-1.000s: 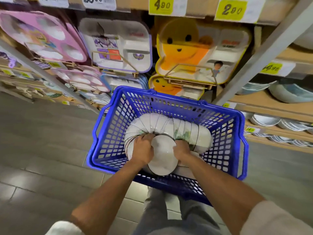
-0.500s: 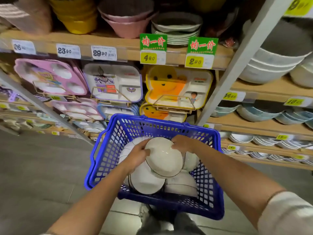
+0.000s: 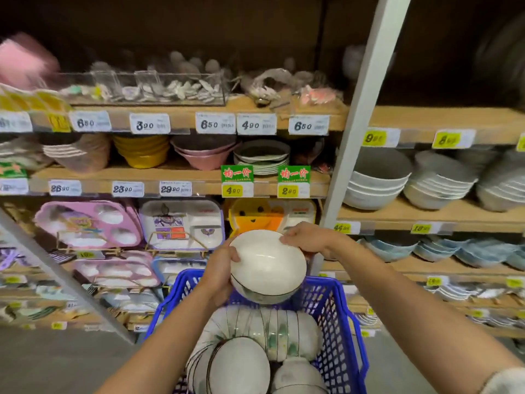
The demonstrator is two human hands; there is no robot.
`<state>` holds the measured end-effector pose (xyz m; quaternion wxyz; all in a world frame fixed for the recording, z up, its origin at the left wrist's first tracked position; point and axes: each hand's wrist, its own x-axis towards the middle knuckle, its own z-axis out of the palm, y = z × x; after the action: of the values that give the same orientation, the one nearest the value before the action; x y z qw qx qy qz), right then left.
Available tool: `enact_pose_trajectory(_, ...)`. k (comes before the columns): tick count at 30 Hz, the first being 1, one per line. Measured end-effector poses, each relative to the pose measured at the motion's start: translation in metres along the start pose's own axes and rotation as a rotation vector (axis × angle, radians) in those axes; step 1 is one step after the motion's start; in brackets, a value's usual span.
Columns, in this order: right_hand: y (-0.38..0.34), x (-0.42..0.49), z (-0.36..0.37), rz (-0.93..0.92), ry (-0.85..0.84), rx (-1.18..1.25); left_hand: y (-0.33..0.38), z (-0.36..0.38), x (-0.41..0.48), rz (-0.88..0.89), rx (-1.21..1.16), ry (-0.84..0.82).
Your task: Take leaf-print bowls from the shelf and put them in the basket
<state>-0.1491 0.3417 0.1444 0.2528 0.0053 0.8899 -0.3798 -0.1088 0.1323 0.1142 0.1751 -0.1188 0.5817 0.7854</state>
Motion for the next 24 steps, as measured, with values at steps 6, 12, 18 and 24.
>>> enact_pose_trajectory(6,-0.011,-0.053,-0.017,-0.073,0.273,0.775,0.065,0.040,-0.016,0.050,-0.095,0.018)
enact_pose_trajectory(12,-0.030,-0.102,-0.025,-0.365,0.404,1.345,0.099,0.095,-0.038,0.110,-0.144,-0.017)
enact_pose_trajectory(18,-0.018,-0.138,-0.054,-0.247,0.636,1.550,0.101,0.161,-0.059,0.149,-0.103,-0.054)
enact_pose_trajectory(24,0.032,-0.179,-0.106,-0.214,0.691,1.540,0.081,0.244,-0.069,0.214,-0.127,-0.096)
